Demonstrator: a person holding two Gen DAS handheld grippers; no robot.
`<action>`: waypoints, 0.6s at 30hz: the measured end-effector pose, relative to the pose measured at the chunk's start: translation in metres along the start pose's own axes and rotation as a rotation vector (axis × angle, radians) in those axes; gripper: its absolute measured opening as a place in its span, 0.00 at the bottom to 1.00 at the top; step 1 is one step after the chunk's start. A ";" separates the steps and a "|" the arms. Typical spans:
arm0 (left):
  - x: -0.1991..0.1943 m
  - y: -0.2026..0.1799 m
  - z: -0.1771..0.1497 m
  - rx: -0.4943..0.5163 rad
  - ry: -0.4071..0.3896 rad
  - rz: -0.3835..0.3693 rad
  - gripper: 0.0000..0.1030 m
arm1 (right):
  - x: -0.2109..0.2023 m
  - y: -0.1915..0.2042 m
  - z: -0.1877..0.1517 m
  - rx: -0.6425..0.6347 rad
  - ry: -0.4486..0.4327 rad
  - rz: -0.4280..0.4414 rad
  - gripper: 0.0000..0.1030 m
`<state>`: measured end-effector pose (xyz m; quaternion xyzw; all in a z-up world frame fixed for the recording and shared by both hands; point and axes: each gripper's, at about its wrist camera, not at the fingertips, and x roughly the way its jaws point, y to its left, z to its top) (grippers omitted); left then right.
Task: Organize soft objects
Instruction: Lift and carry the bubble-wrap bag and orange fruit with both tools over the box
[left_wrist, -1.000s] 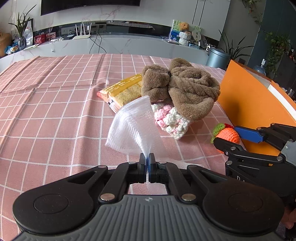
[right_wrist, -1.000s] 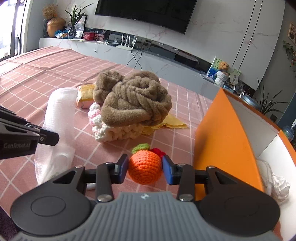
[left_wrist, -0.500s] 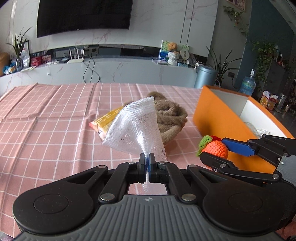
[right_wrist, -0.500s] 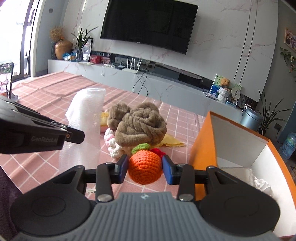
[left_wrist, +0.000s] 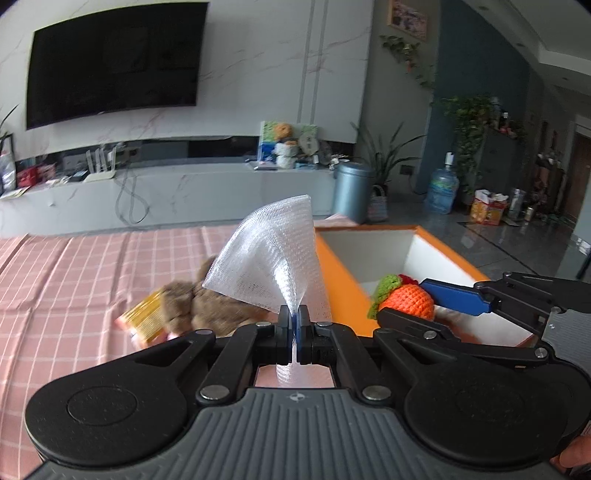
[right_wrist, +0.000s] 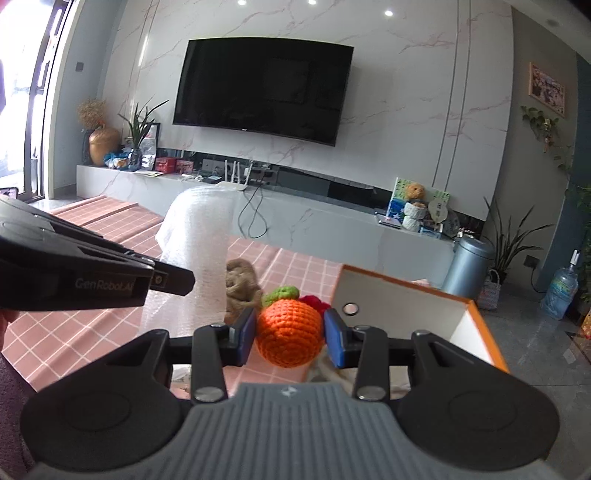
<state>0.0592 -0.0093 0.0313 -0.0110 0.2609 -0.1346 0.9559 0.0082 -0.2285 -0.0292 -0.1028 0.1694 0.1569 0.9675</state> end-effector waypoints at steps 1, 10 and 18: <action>0.002 -0.006 0.005 0.013 -0.008 -0.018 0.01 | -0.003 -0.006 0.002 -0.005 -0.005 -0.011 0.38; 0.038 -0.051 0.054 0.070 -0.061 -0.160 0.01 | -0.012 -0.066 0.018 -0.038 -0.012 -0.083 0.38; 0.087 -0.090 0.078 0.161 -0.039 -0.220 0.01 | 0.011 -0.112 0.023 -0.100 0.034 -0.131 0.38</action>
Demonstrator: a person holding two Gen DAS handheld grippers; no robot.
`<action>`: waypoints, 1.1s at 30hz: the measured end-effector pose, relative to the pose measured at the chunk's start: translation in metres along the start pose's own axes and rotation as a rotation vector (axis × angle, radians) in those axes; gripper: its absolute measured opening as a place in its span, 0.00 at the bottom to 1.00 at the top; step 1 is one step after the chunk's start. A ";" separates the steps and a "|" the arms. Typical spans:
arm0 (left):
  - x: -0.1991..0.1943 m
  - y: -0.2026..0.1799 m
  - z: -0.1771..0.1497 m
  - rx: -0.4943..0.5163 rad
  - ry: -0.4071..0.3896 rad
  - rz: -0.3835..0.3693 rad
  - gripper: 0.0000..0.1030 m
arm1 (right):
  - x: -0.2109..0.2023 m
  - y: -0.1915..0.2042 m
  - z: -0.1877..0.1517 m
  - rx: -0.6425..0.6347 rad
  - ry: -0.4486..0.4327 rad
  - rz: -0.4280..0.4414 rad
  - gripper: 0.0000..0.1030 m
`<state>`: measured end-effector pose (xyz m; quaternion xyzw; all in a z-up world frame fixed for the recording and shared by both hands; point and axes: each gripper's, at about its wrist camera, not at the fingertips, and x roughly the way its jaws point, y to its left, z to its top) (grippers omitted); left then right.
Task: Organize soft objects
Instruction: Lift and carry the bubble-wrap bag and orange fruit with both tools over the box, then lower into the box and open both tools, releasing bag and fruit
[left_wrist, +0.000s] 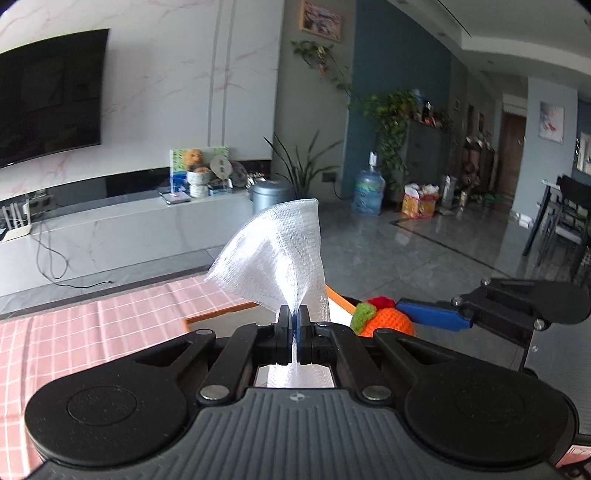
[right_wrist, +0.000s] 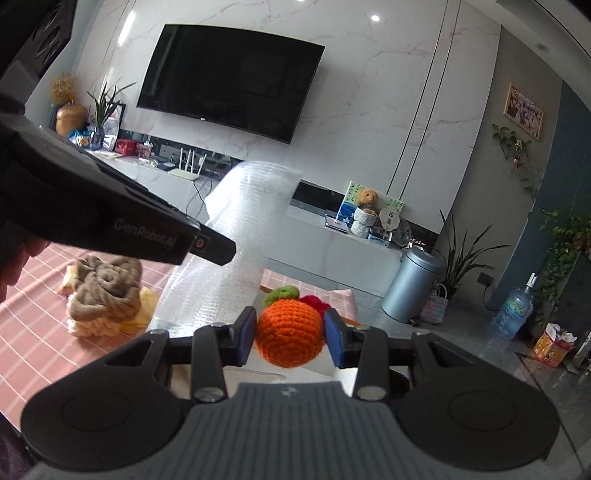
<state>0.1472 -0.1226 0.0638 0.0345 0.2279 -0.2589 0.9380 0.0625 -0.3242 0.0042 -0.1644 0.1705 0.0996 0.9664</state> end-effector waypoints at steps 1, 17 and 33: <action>0.008 -0.003 0.000 0.009 0.012 -0.005 0.01 | 0.005 -0.004 0.000 -0.006 0.008 -0.001 0.38; 0.105 0.008 -0.002 0.136 0.175 -0.026 0.01 | 0.107 -0.036 -0.016 0.006 0.186 0.071 0.38; 0.157 0.005 -0.059 0.473 0.493 -0.039 0.10 | 0.174 -0.045 -0.016 0.101 0.328 0.154 0.38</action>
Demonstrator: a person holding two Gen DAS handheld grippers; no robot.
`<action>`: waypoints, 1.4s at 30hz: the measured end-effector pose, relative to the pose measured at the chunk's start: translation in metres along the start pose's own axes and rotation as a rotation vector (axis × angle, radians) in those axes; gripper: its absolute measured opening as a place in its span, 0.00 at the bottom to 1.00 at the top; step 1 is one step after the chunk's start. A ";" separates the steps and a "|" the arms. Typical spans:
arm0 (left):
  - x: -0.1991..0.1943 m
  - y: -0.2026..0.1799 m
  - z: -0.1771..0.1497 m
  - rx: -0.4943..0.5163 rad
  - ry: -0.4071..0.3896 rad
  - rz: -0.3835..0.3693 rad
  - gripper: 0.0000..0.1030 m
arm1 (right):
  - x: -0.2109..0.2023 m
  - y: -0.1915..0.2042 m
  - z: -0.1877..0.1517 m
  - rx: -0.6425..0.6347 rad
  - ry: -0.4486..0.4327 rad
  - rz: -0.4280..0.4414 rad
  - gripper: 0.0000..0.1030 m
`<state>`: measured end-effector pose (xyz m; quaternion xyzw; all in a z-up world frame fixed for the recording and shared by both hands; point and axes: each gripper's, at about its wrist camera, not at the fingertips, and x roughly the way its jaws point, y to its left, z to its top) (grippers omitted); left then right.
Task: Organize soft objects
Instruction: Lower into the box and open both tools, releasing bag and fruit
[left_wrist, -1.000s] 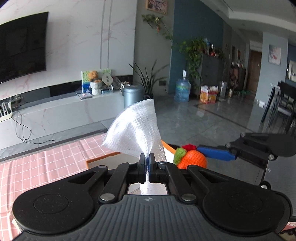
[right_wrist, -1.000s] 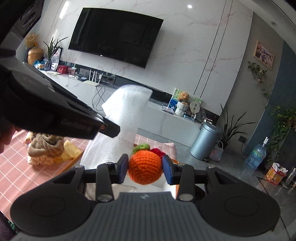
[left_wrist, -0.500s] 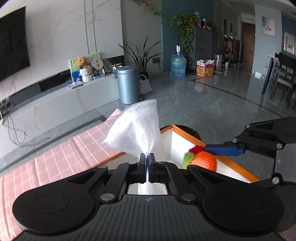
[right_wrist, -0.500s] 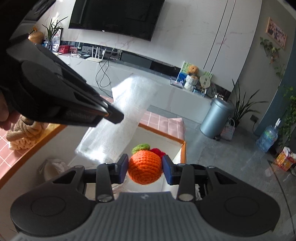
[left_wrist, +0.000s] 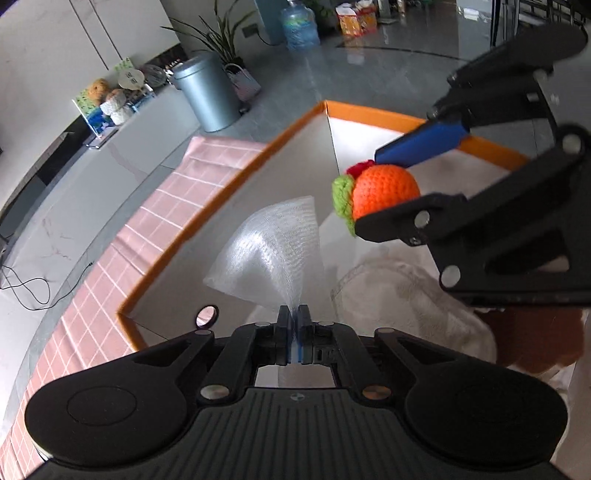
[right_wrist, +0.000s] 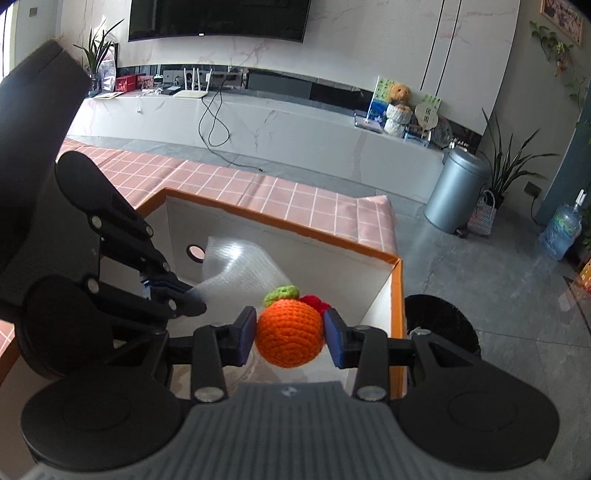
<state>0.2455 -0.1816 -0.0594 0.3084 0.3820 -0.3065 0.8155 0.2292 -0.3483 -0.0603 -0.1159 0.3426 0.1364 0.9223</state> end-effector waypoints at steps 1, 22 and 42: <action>0.002 0.001 -0.002 -0.001 0.003 0.000 0.12 | 0.002 0.000 0.001 0.003 0.011 -0.002 0.38; -0.053 0.026 -0.013 -0.251 -0.132 0.001 0.51 | 0.022 0.016 0.000 0.025 0.168 0.003 0.40; -0.129 0.012 -0.045 -0.367 -0.267 0.058 0.56 | -0.074 0.066 -0.014 0.017 0.002 -0.015 0.60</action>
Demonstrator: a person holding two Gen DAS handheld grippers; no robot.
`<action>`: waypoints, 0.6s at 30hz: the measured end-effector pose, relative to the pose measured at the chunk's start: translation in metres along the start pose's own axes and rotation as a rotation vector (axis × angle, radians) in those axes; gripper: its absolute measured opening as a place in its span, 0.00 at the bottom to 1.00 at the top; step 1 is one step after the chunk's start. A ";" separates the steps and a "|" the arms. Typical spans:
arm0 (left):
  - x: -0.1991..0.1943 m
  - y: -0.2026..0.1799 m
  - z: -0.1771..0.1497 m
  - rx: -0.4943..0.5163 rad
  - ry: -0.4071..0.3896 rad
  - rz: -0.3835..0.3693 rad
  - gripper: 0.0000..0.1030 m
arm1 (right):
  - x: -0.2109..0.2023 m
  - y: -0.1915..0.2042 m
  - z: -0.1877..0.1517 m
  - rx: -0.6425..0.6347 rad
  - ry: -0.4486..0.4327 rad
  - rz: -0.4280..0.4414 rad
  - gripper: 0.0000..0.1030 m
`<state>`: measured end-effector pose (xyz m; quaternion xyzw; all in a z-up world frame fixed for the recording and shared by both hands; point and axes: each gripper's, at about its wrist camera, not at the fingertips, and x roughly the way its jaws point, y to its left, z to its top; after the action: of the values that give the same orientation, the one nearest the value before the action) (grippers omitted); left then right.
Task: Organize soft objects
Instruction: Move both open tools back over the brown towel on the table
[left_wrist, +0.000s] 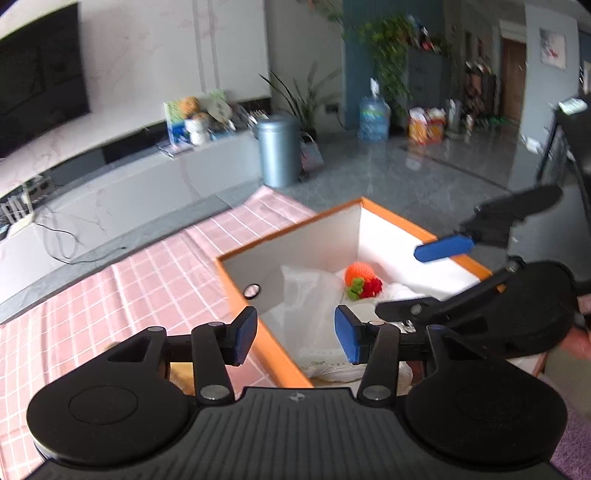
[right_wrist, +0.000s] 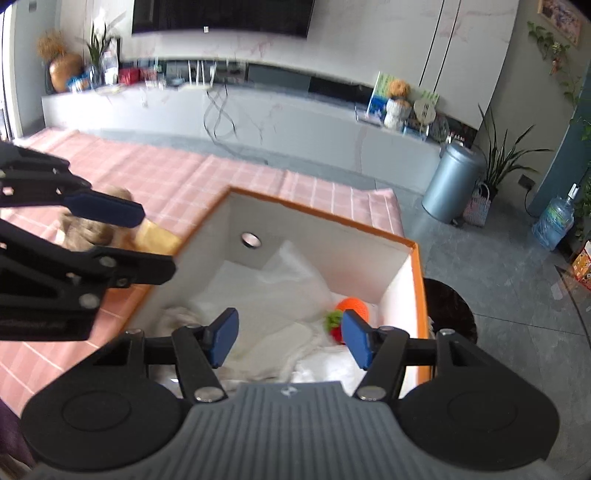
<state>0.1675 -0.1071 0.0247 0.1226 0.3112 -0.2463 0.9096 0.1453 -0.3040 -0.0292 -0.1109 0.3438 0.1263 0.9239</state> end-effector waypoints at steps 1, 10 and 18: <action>-0.007 0.001 -0.003 -0.013 -0.017 0.011 0.57 | -0.008 0.005 -0.002 0.014 -0.021 0.011 0.60; -0.061 0.021 -0.038 -0.157 -0.108 0.080 0.59 | -0.052 0.067 -0.022 0.037 -0.183 0.000 0.62; -0.087 0.042 -0.083 -0.284 -0.110 0.163 0.65 | -0.066 0.109 -0.039 0.089 -0.240 0.035 0.65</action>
<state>0.0883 -0.0078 0.0175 0.0038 0.2817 -0.1317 0.9504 0.0401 -0.2227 -0.0273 -0.0480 0.2379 0.1393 0.9600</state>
